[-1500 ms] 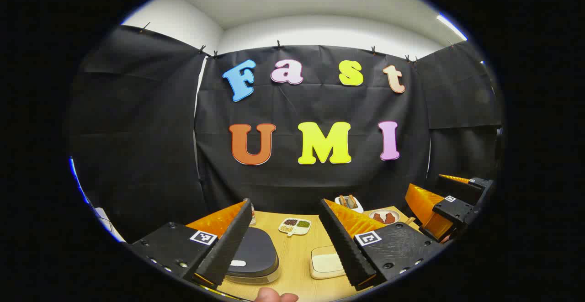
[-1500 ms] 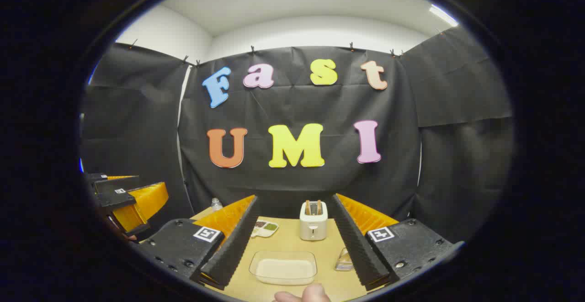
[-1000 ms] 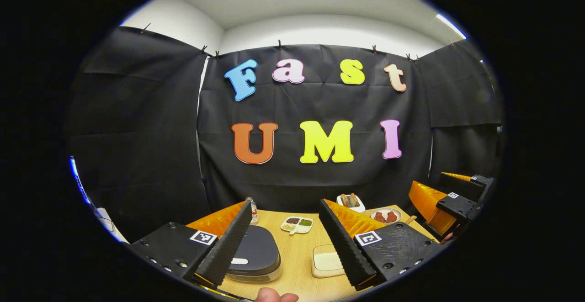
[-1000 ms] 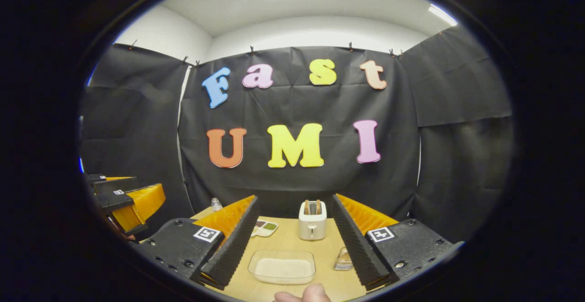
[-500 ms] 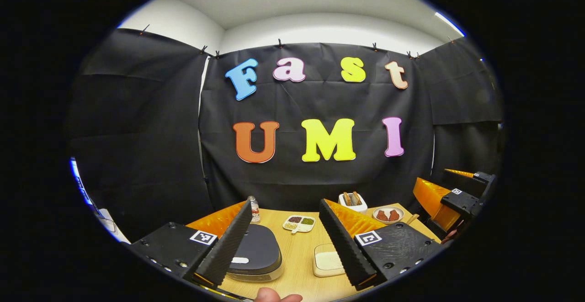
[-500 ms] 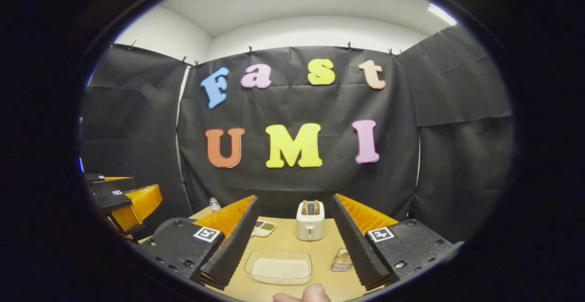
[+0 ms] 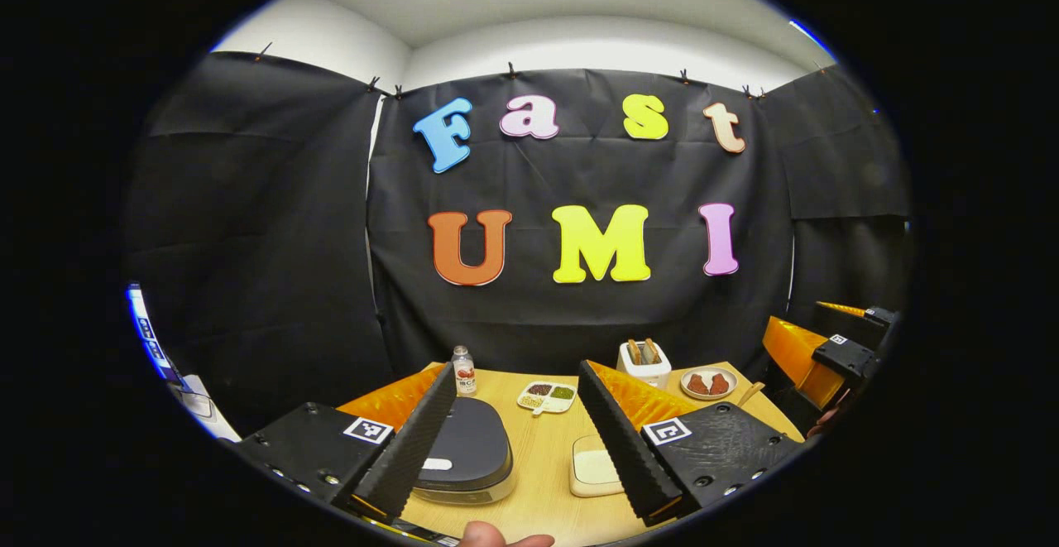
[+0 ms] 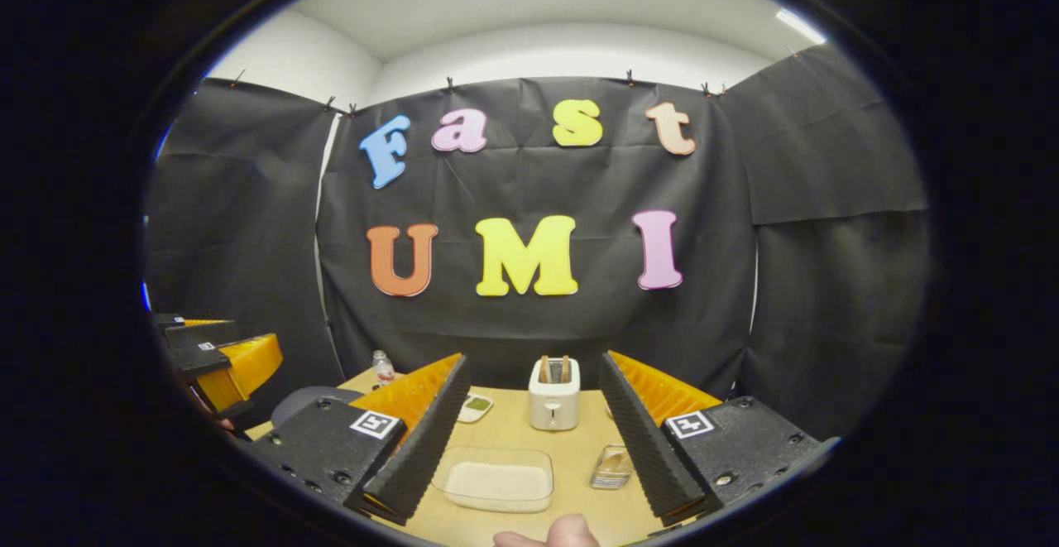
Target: Close the left gripper, press the button to open the rice cooker; take a wooden spoon from the chopstick holder with the right hand, scoop a spoonful of rice and pour it into the rice cooker, then put the wooden spoon back into the chopstick holder.
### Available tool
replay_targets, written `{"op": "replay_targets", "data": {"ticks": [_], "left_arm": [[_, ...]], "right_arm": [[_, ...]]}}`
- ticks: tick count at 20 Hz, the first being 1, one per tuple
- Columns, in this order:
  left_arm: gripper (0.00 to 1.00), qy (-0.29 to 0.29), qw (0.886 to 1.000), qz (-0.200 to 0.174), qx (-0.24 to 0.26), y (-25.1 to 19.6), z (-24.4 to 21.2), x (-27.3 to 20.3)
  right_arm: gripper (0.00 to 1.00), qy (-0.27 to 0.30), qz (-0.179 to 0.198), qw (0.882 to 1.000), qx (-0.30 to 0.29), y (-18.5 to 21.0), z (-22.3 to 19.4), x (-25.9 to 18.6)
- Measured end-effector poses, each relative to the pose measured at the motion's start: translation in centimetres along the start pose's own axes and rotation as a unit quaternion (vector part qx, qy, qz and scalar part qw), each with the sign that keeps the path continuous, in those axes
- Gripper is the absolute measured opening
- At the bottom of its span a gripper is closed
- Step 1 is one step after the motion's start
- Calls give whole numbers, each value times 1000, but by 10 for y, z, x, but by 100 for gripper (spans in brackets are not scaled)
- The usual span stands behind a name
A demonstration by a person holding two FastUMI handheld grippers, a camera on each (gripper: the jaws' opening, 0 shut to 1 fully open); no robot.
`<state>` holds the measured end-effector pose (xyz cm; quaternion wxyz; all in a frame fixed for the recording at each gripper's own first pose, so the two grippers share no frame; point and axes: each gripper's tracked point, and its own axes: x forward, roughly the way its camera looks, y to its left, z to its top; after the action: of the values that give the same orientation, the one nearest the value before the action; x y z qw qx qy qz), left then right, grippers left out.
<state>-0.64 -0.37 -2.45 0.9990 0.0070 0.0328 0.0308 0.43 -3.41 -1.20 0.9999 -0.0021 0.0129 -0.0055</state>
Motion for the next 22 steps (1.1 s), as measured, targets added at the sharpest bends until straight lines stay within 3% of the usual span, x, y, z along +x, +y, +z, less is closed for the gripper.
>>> {"op": "replay_targets", "data": {"ticks": [7,8,9,11,12,13,14,15,16,18,20,22], "left_arm": [[95,88,996,33,-3,28,-65,9],[88,100,994,44,-5,35,-74,13],[73,114,992,53,-7,45,-84,15],[69,140,988,68,-12,60,-102,22],[48,150,986,71,-16,68,-112,29],[47,161,984,77,-19,78,-121,34],[34,177,981,80,-24,83,-129,38],[31,189,978,82,-26,88,-139,41],[30,191,975,108,-26,104,-145,49],[1,218,970,95,-46,106,-160,53],[0,246,963,82,-72,113,-191,79],[0,270,955,82,-95,117,-200,72]], "right_arm": [[100,24,-11,1000,-9,-26,-26,10],[100,27,-12,1000,-10,-29,-29,12],[100,29,-12,999,-11,-32,-30,14],[100,29,-14,999,-11,-39,-32,17],[100,30,-17,999,-13,-42,-33,19],[100,33,-20,999,-14,-47,-34,22],[100,35,-22,999,-15,-50,-35,24],[100,36,-25,999,-16,-53,-36,27],[100,36,-28,999,-16,-57,-36,28],[100,38,-30,999,-21,-61,-37,31],[100,38,-34,998,-30,-66,-38,33],[100,40,-39,998,-32,-71,-38,36]]}}
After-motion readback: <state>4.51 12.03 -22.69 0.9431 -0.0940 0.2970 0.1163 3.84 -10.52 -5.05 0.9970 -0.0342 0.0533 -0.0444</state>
